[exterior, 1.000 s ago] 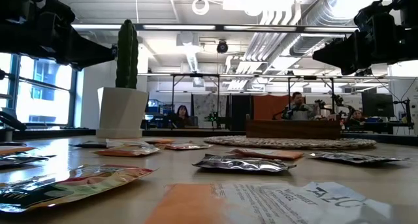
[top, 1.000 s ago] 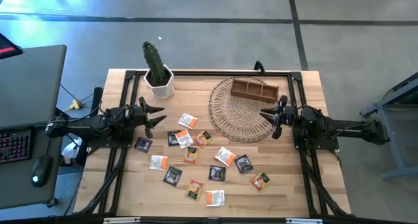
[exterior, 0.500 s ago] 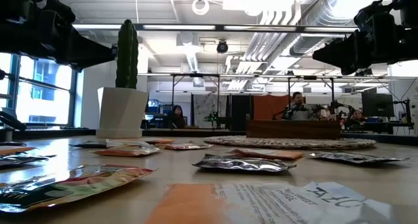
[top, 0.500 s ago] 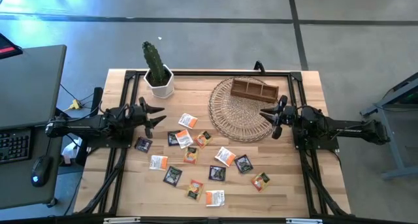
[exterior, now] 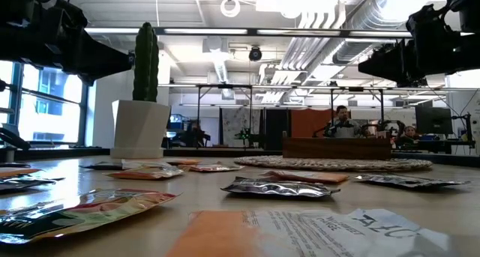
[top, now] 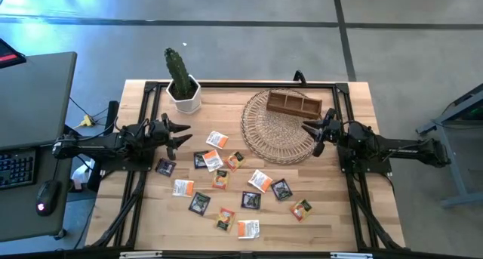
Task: Pick & Place Tea
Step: Put the orange tea bag into the left section of the wooden organizer
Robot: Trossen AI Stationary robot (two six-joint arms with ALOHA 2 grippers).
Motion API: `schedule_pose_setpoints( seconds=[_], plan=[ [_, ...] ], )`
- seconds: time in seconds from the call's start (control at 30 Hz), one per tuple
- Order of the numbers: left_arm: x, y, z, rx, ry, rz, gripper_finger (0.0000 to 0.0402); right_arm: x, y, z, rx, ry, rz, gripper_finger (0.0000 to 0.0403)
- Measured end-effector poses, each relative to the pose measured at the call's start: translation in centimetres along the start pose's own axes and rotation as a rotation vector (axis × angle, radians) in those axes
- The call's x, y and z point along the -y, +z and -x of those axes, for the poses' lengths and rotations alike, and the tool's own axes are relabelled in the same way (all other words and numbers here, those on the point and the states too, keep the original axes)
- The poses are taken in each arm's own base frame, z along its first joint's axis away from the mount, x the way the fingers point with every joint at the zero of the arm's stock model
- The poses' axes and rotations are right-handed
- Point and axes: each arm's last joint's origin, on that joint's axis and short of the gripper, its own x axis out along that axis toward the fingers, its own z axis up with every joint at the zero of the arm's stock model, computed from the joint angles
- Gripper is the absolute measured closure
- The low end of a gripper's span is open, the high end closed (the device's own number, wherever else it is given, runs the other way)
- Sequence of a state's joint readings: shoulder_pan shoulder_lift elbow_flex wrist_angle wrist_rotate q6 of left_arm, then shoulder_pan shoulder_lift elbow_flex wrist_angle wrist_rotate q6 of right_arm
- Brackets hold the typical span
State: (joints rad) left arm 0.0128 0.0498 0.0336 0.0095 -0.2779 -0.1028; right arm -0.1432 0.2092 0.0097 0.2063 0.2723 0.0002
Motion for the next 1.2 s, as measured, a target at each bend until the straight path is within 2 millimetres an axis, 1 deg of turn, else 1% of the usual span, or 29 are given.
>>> schedule_pose_setpoints(
  seconds=[0.17, 0.27, 0.4, 0.47, 0.6, 0.67, 0.73, 0.8, 0.83, 0.9, 0.97, 1.07, 1.13, 1.2],
  plan=[
    [0.0, 0.0, 0.0, 0.002, 0.0, 0.001, 0.0234, 0.0, 0.0, 0.0, 0.0, -0.002, 0.007, 0.0331],
    [0.0, 0.0, 0.0, 0.007, -0.006, 0.007, 0.0234, 0.0, 0.4, 0.0, 0.036, -0.007, -0.004, 0.0331],
    [0.2, 0.0, 0.0, -0.002, -0.076, 0.05, 0.0234, 0.4, 0.8, 0.1, 0.081, -0.13, -0.021, 0.0331],
    [0.3, 0.0, 0.0, -0.005, -0.097, 0.061, 0.0234, 0.5, 0.9, 0.1, 0.087, -0.157, -0.024, 0.0331],
    [0.3, 0.0, 0.0, -0.005, -0.101, 0.074, 0.0234, 0.4, 1.0, 0.1, 0.098, -0.119, -0.026, 0.0331],
    [0.3, 0.0, 0.0, -0.008, -0.113, 0.092, 0.0234, 0.4, 1.2, 0.1, 0.115, -0.127, -0.029, 0.0332],
    [0.3, 0.0, 0.0, -0.008, -0.11, 0.095, 0.0234, 0.4, 1.3, 0.1, 0.127, -0.145, 0.001, 0.0332],
    [0.3, 0.0, 0.0, -0.008, -0.109, 0.099, 0.0234, 0.4, 1.3, 0.1, 0.119, -0.141, 0.068, 0.0332],
    [0.3, 0.0, 0.0, -0.008, -0.113, 0.099, 0.0234, 0.4, 1.3, 0.1, 0.119, -0.126, 0.088, 0.0332],
    [0.3, 0.0, 0.0, -0.008, -0.113, 0.101, 0.0234, 0.2, 1.4, 0.1, 0.138, -0.054, 0.074, 0.0332],
    [0.2, 0.0, 0.0, -0.003, -0.082, 0.137, 0.0234, -0.2, 1.8, 0.2, 0.182, 0.081, 0.042, 0.0332],
    [0.0, 0.1, 0.0, 0.015, -0.012, 0.216, 0.0234, -0.8, 2.3, 0.3, 0.249, 0.27, 0.043, 0.033],
    [0.0, 0.2, 0.0, 0.021, -0.004, 0.223, 0.0234, -0.9, 2.5, 0.1, 0.269, 0.314, 0.021, 0.0326],
    [0.0, 0.2, 0.0, 0.027, -0.007, 0.225, 0.0234, -1.1, 2.4, -0.3, 0.238, 0.33, 0.017, 0.0317]
  ],
)
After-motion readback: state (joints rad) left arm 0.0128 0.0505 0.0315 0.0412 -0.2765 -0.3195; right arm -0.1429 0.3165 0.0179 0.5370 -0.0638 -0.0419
